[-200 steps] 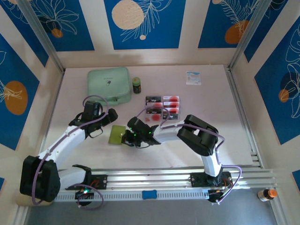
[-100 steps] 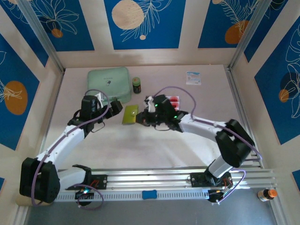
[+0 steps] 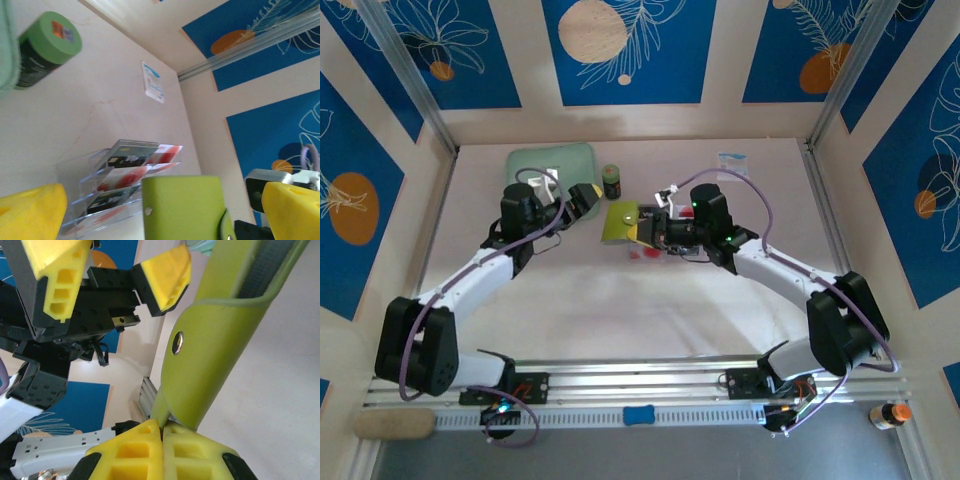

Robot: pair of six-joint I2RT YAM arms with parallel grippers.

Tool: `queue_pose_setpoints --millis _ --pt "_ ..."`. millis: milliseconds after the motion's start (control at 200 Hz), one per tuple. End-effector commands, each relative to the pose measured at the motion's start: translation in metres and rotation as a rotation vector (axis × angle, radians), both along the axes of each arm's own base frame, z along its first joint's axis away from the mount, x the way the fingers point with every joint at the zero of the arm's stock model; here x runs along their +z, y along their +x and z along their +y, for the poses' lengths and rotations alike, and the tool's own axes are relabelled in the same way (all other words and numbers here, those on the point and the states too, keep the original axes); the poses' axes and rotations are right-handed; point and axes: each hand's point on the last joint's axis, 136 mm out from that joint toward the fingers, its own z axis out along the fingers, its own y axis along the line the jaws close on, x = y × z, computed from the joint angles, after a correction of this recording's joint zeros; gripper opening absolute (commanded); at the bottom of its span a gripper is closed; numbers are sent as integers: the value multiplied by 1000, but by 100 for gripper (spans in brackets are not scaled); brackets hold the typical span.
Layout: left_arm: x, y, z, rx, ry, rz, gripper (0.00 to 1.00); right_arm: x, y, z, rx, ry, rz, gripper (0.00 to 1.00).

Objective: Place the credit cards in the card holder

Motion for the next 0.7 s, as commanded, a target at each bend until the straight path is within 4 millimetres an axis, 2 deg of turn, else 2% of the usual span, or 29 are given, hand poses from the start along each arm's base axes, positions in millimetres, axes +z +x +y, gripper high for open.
queue_pose_setpoints --millis 0,95,290,695 --pt "22 -2 -22 -72 -66 -45 100 19 -6 3 41 87 -32 0" --pt "15 -3 -30 -88 -71 -28 98 25 -6 5 41 112 -37 0" --pt "13 -3 -39 -109 -122 -24 90 33 -5 7 47 141 -42 0" --pt "14 -5 -47 -140 -182 -15 71 32 1 11 42 161 -28 0"
